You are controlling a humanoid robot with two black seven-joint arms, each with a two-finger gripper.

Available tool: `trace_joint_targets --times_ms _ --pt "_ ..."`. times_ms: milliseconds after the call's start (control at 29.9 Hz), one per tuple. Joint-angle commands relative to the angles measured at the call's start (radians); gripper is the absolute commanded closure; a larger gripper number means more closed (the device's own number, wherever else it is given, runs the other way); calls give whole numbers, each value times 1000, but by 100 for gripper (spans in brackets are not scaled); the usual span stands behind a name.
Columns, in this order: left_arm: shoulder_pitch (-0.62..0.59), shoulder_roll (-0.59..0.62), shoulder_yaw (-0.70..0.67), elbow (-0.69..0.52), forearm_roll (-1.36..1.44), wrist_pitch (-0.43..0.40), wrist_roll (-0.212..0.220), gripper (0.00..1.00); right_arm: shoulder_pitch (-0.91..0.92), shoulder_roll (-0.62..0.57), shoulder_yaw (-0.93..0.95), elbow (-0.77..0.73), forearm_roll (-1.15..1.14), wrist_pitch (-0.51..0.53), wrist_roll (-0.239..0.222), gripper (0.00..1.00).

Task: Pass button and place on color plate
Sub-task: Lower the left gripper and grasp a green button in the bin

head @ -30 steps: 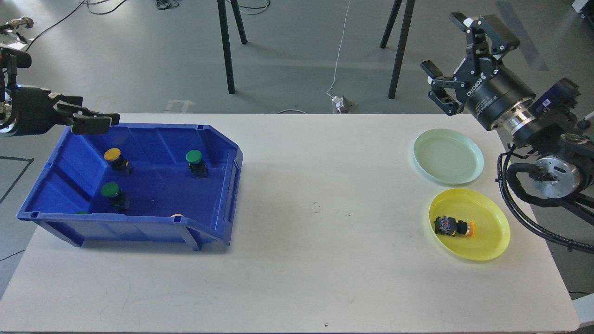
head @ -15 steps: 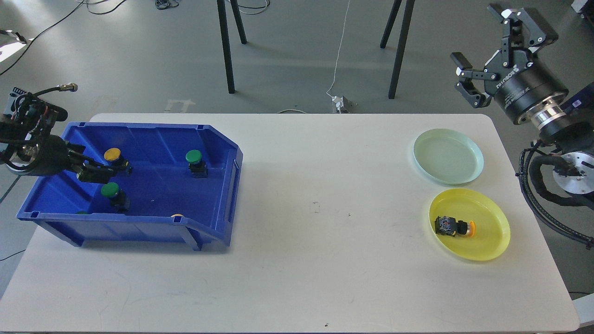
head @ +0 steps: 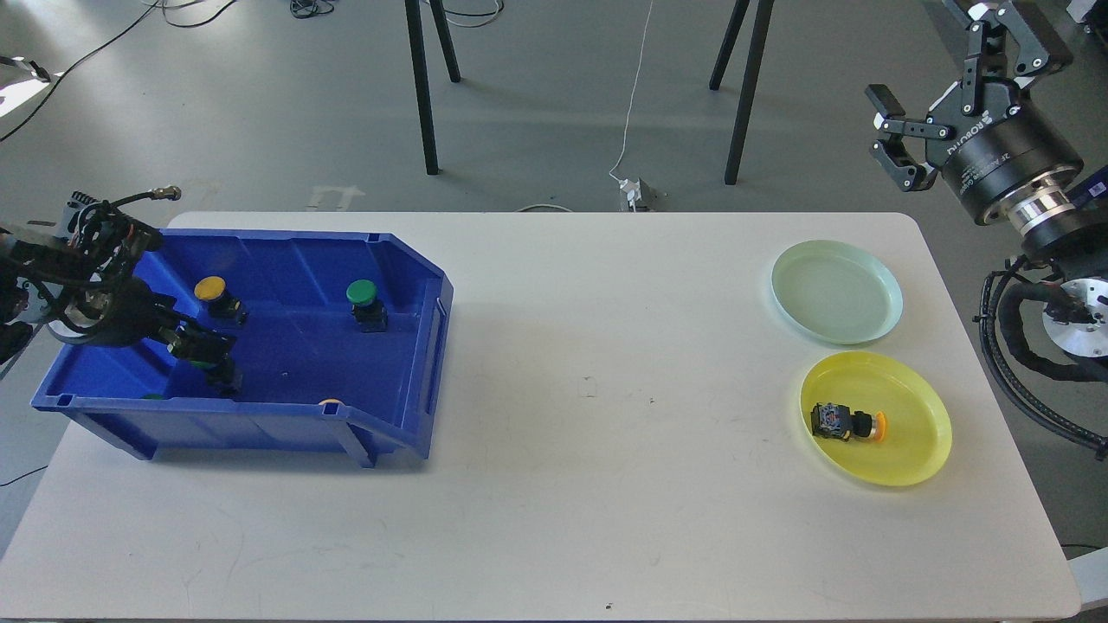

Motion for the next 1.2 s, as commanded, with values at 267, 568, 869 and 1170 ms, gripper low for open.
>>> trace_joint_targets --times_ms 267,568,869,1170 --pt "1 -61 66 72 -5 0 0 1 -21 -1 3 0 0 1 0 4" --pt "-3 -88 71 116 -8 0 0 3 -27 -1 2 0 0 1 0 4" --pt "0 -88 72 116 -6 0 0 6 -36 -1 3 1 0 1 0 4" --pt "4 -87 77 115 -5 0 0 27 -38 -1 3 0 0 1 0 4"
